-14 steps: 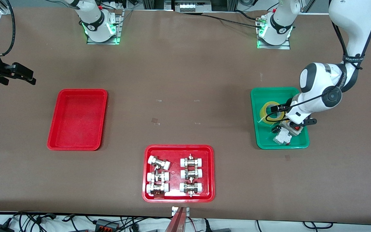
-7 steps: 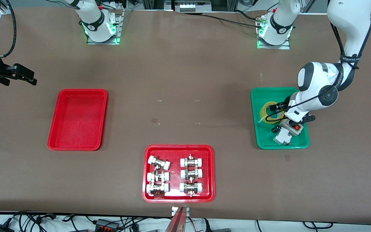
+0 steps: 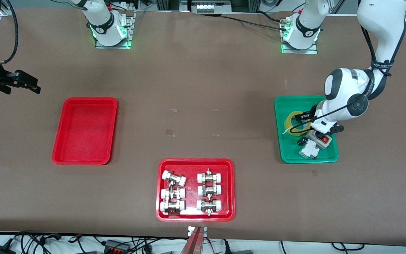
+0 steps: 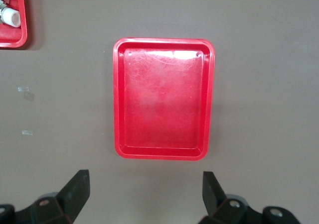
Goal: Left arm passes tape to right arm into tray
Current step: 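Lower the left gripper onto the tape roll rim and close it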
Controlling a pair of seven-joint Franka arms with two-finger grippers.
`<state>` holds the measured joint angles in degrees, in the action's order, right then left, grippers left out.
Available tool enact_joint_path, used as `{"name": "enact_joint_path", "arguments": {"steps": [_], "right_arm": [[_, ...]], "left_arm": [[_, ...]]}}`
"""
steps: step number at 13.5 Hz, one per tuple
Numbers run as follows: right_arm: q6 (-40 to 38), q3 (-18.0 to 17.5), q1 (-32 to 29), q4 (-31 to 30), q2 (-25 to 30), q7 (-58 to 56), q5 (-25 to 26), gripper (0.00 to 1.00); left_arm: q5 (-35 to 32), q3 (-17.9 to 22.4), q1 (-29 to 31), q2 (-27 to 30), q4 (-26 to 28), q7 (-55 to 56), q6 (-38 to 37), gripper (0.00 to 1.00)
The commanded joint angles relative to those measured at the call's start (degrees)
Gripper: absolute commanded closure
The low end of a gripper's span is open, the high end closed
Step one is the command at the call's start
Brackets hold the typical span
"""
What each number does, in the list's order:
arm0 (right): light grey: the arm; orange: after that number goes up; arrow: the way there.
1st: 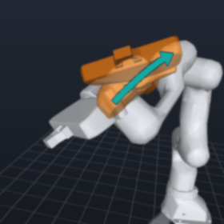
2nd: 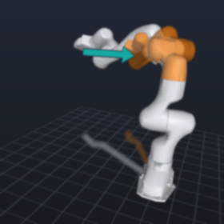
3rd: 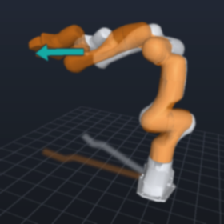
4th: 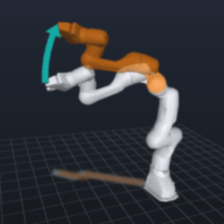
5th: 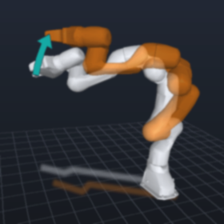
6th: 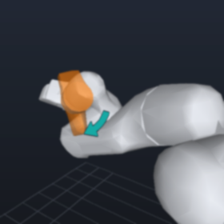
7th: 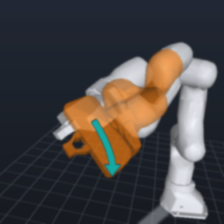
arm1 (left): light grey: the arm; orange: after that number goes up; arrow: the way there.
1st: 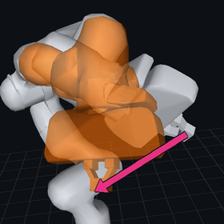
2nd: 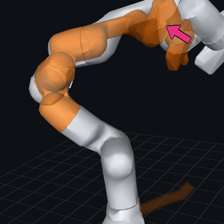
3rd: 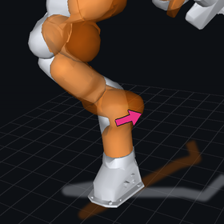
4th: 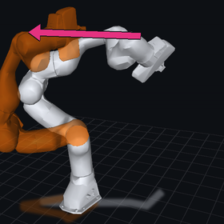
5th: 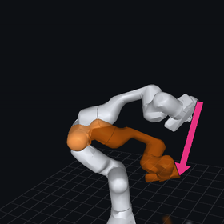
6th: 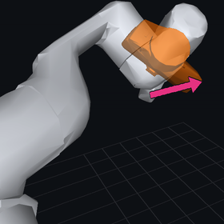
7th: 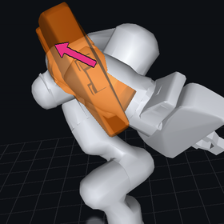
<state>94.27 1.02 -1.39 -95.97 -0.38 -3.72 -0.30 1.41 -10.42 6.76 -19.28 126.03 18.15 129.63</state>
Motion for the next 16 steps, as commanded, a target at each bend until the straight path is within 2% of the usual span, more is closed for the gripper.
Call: {"name": "enact_joint_path", "arguments": {"steps": [1, 2, 3, 4, 5, 8, 10, 13, 15, 16], "right_arm": [[-0.31, -0.23, -0.28, -0.18, 0.30, 0.11, 0.13, 0.00], [-0.31, -0.23, -0.28, -0.27, 0.30, 0.20, 0.13, 0.00], [-0.31, -0.23, -0.28, -0.27, 0.30, 0.20, 0.13, 0.00], [-0.31, -0.23, -0.28, -0.19, 0.30, 0.11, 0.13, 0.00], [-0.31, -0.23, -0.28, -0.27, 0.30, 0.11, 0.13, 0.00], [-0.40, -0.23, -0.28, -0.19, 0.30, 0.11, 0.13, 0.00], [-0.40, -0.23, -0.19, -0.27, 0.30, 0.11, 0.13, 0.00], [-0.49, -0.23, -0.19, -0.27, 0.38, 0.11, 0.13, 0.00], [-0.49, -0.23, -0.19, -0.27, 0.38, 0.11, 0.13, 0.00], [-0.49, -0.23, -0.19, -0.27, 0.38, 0.11, 0.13, 0.00]], "left_arm": [[-1.06, 0.13, -0.08, 0.30, 0.79, 1.10, 0.89, 0.47], [-1.06, 0.14, 0.01, 0.03, 0.79, 1.10, 0.89, 0.55], [-1.06, 0.14, 0.36, -0.14, 0.79, 1.01, 0.89, 0.67], [-1.15, 0.05, 0.36, -0.06, 0.79, 1.01, 0.89, 0.86], [-1.06, 0.05, 0.36, 0.12, 0.79, 1.10, 0.89, 0.98], [-1.06, 0.05, 0.36, 0.82, 0.44, 1.10, 0.45, 1.00], [-1.06, 0.05, 0.36, 3.53, 0.44, 1.10, -0.51, 1.00], [-0.80, 0.05, 1.06, 8.28, -1.92, 1.01, -7.17, 1.00], [-0.19, -0.39, 0.63, 11.00, -5.43, 1.01, -15.16, 1.00], [0.60, -3.18, 0.63, 14.41, -7.19, 0.93, -19.46, 1.00]]}}
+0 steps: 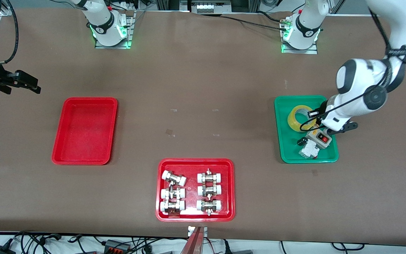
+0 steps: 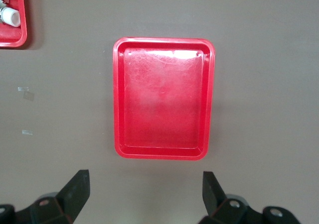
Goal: Left arm passes tape to right arm into tray
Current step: 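Lift the tape with the left gripper while the right gripper approaches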
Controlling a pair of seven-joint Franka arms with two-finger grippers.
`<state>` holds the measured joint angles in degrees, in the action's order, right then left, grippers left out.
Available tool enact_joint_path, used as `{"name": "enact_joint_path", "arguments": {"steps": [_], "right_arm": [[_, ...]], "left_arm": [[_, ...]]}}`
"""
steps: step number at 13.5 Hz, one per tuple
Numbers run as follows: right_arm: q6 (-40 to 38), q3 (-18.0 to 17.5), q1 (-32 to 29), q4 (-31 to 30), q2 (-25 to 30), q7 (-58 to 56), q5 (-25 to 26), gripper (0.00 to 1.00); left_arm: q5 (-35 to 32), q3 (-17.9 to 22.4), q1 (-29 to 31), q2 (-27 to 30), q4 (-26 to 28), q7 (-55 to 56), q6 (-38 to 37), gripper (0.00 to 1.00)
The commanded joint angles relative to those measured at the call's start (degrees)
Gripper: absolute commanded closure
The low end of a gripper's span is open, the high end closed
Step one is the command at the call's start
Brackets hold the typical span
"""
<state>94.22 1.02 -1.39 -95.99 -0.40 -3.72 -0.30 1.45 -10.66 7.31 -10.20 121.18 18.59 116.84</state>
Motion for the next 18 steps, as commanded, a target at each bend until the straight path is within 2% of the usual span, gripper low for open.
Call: {"name": "enact_joint_path", "arguments": {"steps": [1, 4, 6, 7, 8, 9, 12, 13, 15, 17, 18], "right_arm": [[-0.44, -0.22, -0.19, -0.16, 0.40, 0.11, 0.13, 0.00], [-0.17, -0.23, -0.19, -0.08, 0.40, 0.11, -0.14, 0.00], [0.70, -0.31, -0.19, -0.08, 0.23, 0.11, -0.31, 0.00], [0.62, -0.31, -0.02, 0.01, -0.56, 0.11, -0.22, 0.00], [0.18, -0.31, -0.02, 0.01, -0.65, 0.11, -0.22, 0.00], [-0.08, -0.40, 0.07, -0.07, -1.35, -0.23, -0.14, 0.00], [-1.05, -0.84, 1.55, 0.01, -2.93, -0.15, 0.04, 0.00], [-1.05, -0.84, 1.91, -0.07, -3.29, -0.15, -0.05, 0.00], [-1.49, -0.84, 3.22, -0.08, -7.40, -0.24, -0.14, 0.00], [-4.12, -0.93, 4.29, 0.01, -8.65, -0.24, -0.40, 0.00], [-4.04, -1.10, 4.55, 0.10, -9.09, -0.67, -2.75, 0.00]], "left_arm": [[0.92, -5.31, 0.42, 7.54, -4.18, 0.75, -9.41, 1.00], [2.24, -8.49, -0.01, 9.93, -14.27, 2.51, -16.62, 1.00], [2.24, -10.94, -2.03, 6.79, -22.62, 2.86, -21.98, 1.00], [2.59, -11.48, -2.39, 5.64, -23.96, 2.77, -22.01, 1.00], [5.81, -12.10, -3.78, 4.23, -25.11, 3.03, -20.96, 1.00], [8.98, -12.54, -5.63, 2.22, -26.25, 4.60, -16.69, 1.00], [9.71, -12.54, -11.60, -4.46, -30.29, 13.90, -8.84, 0.99], [9.89, -12.54, -14.49, -5.70, -30.56, 16.28, -6.91, 0.99], [10.50, -12.45, -17.76, -8.77, -30.57, 21.20, -1.74, 1.00], [16.18, -12.45, -19.52, -11.15, -30.48, 26.92, 3.81, 1.00], [17.61, -12.45, -20.75, -11.42, -29.78, 28.16, 6.53, 1.00]]}}
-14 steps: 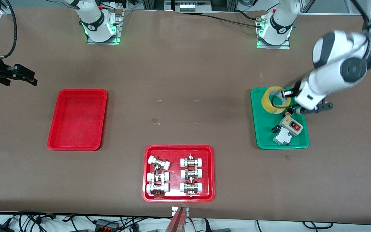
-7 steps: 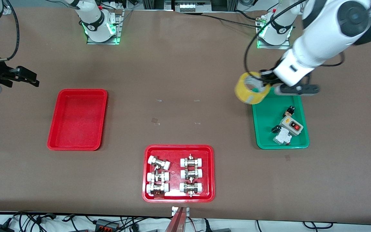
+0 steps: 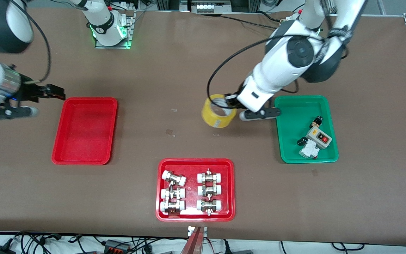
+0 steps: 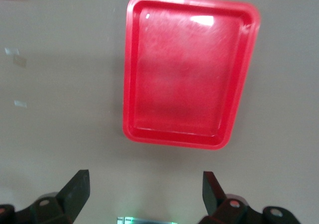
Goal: Left arm passes tape to right arm into tray
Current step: 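Lift the tape with the left gripper while the right gripper approaches, then close the right gripper on the tape held by the left gripper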
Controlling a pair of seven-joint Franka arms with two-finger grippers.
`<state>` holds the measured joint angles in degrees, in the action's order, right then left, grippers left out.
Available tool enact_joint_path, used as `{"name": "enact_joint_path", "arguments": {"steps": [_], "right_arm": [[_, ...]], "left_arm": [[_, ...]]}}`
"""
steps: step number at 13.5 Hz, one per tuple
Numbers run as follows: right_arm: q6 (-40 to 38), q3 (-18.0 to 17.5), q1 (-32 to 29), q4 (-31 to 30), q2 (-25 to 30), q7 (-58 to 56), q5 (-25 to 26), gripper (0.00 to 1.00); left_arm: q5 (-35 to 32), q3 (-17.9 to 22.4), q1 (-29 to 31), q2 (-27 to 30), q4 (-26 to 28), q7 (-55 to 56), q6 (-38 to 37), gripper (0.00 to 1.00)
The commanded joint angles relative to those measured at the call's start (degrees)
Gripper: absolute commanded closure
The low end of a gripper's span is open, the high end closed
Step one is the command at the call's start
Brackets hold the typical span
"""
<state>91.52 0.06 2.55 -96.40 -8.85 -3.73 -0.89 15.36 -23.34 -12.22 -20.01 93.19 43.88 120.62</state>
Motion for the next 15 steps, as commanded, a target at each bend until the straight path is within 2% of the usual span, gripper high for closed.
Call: {"name": "enact_joint_path", "arguments": {"steps": [1, 2, 4, 7, 9, 15], "right_arm": [[-1.17, -0.15, 0.79, 0.95, -1.51, -0.75, -8.54, 0.00], [-1.17, -0.15, 0.71, 1.30, -1.78, -0.84, -13.04, 0.00], [-0.99, -0.32, 1.23, 2.09, -3.18, -1.10, -18.86, 0.00], [-1.00, -0.58, 2.29, 4.02, -5.47, -10.65, -30.36, 0.00], [-0.91, -0.58, 2.20, 4.03, -8.27, -15.66, -38.71, 0.00], [0.40, -0.58, 2.64, 4.47, -16.10, -32.02, -49.89, 0.00]], "left_arm": [[4.06, 0.22, -2.62, -2.65, -1.78, 4.10, 4.25, 1.00], [4.24, 0.22, -3.76, -4.14, -2.13, 6.81, 5.31, 1.00], [4.24, 0.22, -6.84, -6.87, -2.30, 10.07, 11.27, 1.00], [3.81, 0.22, -10.10, -10.21, -2.48, 18.24, 21.38, 1.00], [4.16, 0.31, -11.33, -11.01, -2.57, 20.53, 23.16, 1.00], [3.54, 0.66, -14.14, -15.84, -9.16, 31.61, 25.54, 1.00]]}}
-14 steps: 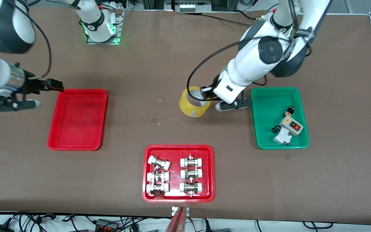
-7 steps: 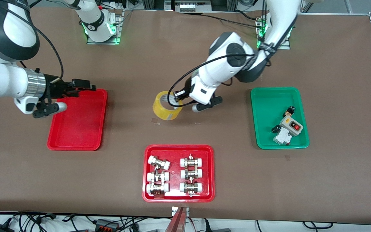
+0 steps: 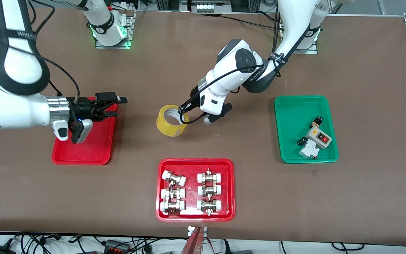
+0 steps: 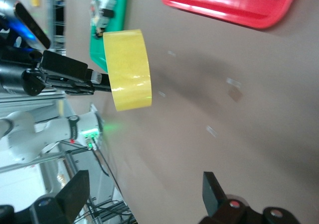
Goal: Left arm passes tape to right arm into tray
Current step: 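Close the right gripper on the tape held by the left gripper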
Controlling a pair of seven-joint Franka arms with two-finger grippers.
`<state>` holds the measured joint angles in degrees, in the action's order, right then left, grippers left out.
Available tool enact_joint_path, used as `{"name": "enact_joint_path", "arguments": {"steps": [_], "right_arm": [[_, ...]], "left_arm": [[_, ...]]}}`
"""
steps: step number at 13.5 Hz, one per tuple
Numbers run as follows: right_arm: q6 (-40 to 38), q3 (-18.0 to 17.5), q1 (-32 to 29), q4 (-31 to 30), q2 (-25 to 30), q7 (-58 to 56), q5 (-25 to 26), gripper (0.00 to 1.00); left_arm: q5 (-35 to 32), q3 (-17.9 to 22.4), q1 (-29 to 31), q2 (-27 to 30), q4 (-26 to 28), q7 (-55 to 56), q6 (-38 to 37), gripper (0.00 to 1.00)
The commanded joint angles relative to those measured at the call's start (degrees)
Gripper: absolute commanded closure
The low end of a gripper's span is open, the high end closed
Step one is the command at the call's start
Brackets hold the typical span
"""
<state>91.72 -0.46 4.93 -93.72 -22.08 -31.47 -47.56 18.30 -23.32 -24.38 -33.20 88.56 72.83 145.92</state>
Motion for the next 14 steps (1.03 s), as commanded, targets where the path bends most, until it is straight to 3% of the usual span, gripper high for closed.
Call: {"name": "enact_joint_path", "arguments": {"steps": [1, 3, 14], "right_arm": [[0.56, -0.06, 0.86, 1.78, -4.10, -5.78, -4.90, 0.00], [1.96, -0.06, 2.00, 2.05, -5.08, -5.97, -8.07, 0.00], [8.12, -0.15, 5.26, 5.39, -9.74, -9.92, -8.60, 0.00]], "left_arm": [[0.69, 0.99, -2.59, -2.92, -4.71, 2.84, 0.24, 1.00], [0.69, 1.00, -2.69, -3.63, -6.10, 3.28, 0.24, 1.00], [0.60, 1.53, -3.83, -5.30, -8.05, 11.11, 0.24, 0.95]]}}
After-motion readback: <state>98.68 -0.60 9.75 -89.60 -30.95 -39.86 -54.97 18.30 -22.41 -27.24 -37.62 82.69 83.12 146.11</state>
